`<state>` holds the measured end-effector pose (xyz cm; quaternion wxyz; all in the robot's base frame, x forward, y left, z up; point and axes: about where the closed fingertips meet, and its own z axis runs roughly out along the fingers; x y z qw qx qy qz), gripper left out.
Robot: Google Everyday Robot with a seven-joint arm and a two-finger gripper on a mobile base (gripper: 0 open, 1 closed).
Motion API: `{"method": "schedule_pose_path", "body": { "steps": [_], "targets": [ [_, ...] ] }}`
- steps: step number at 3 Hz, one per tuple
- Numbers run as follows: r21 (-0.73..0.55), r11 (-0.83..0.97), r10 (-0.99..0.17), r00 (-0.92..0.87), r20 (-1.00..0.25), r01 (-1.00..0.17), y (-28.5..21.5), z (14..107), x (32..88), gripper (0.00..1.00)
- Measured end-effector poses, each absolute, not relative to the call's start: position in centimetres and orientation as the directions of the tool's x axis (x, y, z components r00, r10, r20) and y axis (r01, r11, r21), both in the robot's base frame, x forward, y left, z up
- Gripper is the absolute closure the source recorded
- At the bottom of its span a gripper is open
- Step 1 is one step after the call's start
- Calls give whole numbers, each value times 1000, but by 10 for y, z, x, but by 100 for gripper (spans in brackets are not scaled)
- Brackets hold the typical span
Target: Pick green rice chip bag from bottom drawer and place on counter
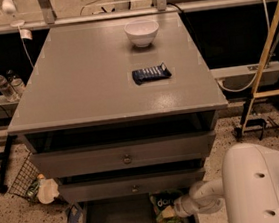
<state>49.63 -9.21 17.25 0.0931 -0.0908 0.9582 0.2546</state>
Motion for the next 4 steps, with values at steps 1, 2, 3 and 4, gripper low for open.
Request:
{"method": "schedule_pose_path", "body": {
  "steps": [1, 2, 3, 4],
  "targets": [
    [463, 850, -167, -962, -216, -251, -101, 179, 497, 100],
    [425, 862, -219, -958, -183, -278, -123, 187, 495, 100],
    [425, 862, -219, -958, -183, -278, -123, 187, 495, 100],
    [377, 884, -224, -959, -175, -275, -132, 201, 490, 100]
  ]
}}
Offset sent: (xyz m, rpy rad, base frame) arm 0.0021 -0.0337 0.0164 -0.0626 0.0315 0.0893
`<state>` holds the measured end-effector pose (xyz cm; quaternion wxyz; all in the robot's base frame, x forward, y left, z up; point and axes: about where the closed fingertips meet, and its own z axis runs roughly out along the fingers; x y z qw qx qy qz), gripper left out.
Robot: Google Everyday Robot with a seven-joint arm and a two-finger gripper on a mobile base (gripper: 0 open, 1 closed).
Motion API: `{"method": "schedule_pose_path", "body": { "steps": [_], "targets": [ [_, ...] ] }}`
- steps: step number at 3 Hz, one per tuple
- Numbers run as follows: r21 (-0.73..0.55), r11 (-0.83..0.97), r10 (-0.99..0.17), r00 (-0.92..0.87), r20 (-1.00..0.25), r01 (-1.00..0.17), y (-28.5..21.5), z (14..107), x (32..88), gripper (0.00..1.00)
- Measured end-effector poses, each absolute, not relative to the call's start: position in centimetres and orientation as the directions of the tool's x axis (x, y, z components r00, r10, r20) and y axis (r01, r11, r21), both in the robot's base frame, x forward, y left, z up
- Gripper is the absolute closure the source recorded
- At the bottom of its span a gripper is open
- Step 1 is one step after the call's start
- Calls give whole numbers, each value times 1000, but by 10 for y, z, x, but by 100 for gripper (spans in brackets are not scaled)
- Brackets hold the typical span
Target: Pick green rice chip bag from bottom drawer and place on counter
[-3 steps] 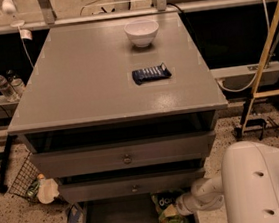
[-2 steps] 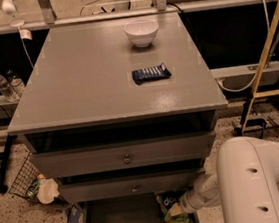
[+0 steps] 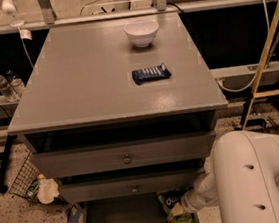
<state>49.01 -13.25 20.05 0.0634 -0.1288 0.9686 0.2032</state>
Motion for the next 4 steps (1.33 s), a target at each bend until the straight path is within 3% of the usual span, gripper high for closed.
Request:
{"method": "schedule_pose_path", "body": {
  "steps": [2, 4],
  "targets": [
    [268, 929, -223, -963, -150, -257, -156, 235, 472, 100],
    [247, 949, -177, -980, -95, -196, -202, 248, 437, 100]
  ]
}}
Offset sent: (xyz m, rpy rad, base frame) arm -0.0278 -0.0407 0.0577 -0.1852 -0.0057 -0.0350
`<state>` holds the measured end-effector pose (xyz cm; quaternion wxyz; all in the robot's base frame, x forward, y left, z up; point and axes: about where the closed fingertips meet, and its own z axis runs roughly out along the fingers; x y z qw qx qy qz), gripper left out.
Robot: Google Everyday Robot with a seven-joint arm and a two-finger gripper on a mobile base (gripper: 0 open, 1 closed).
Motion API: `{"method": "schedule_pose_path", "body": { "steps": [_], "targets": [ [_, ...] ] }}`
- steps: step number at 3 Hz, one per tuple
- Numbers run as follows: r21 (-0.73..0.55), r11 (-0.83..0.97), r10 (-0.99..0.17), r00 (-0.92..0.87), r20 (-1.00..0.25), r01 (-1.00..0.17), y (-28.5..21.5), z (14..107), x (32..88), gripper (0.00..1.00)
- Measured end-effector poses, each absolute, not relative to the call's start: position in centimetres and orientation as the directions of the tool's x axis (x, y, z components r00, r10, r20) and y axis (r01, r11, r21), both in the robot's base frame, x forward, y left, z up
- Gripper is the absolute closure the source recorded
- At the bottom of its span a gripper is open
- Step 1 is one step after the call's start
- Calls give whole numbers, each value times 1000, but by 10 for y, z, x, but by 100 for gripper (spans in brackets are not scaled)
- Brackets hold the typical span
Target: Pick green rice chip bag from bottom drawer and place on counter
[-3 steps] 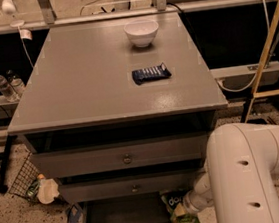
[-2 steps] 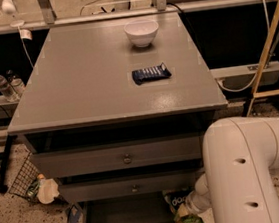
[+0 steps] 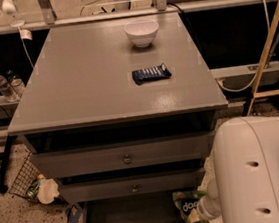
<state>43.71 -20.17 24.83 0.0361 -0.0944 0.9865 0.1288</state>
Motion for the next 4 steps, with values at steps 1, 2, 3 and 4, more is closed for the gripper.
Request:
{"method": "schedule_pose_path", "body": {
  "steps": [1, 2, 3, 4],
  "targets": [
    [236, 959, -133, -985, -107, -155, -223, 258, 425, 100],
    [210, 967, -111, -982, -152, -142, -235, 280, 417, 100],
    [173, 974, -111, -974, -198, -147, -241, 306, 415, 100],
    [126, 977, -136, -957, -256, -173, -240, 337, 420, 100]
  ]
}}
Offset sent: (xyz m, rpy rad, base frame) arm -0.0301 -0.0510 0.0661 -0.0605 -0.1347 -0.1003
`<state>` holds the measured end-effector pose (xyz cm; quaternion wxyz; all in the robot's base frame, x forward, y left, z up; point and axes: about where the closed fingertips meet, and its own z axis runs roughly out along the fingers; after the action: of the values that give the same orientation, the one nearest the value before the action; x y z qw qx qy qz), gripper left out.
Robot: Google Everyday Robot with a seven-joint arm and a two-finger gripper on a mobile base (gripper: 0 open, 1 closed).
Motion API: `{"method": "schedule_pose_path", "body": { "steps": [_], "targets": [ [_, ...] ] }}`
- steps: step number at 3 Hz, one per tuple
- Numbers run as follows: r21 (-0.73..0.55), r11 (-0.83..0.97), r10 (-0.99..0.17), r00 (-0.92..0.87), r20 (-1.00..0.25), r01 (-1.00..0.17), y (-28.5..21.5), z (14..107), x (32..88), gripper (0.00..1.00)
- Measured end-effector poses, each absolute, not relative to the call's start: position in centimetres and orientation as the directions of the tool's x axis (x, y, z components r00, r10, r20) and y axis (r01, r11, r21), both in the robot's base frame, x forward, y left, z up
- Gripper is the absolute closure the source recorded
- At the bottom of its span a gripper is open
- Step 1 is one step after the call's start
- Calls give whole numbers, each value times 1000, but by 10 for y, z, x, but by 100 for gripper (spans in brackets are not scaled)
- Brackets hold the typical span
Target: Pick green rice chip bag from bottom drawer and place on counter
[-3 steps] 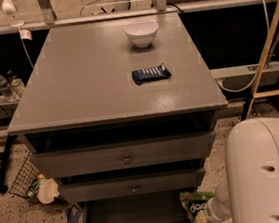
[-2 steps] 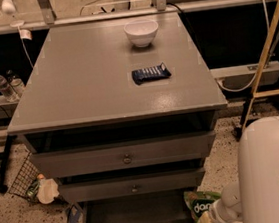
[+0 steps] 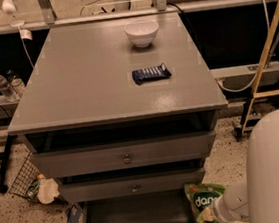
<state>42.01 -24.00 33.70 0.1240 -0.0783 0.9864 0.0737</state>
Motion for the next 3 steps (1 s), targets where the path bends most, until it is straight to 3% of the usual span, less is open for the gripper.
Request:
{"method": "schedule_pose_path", "body": {
  "steps": [3],
  "targets": [
    [71, 984, -128, -927, -353, -163, -261, 384, 419, 100]
  ]
}}
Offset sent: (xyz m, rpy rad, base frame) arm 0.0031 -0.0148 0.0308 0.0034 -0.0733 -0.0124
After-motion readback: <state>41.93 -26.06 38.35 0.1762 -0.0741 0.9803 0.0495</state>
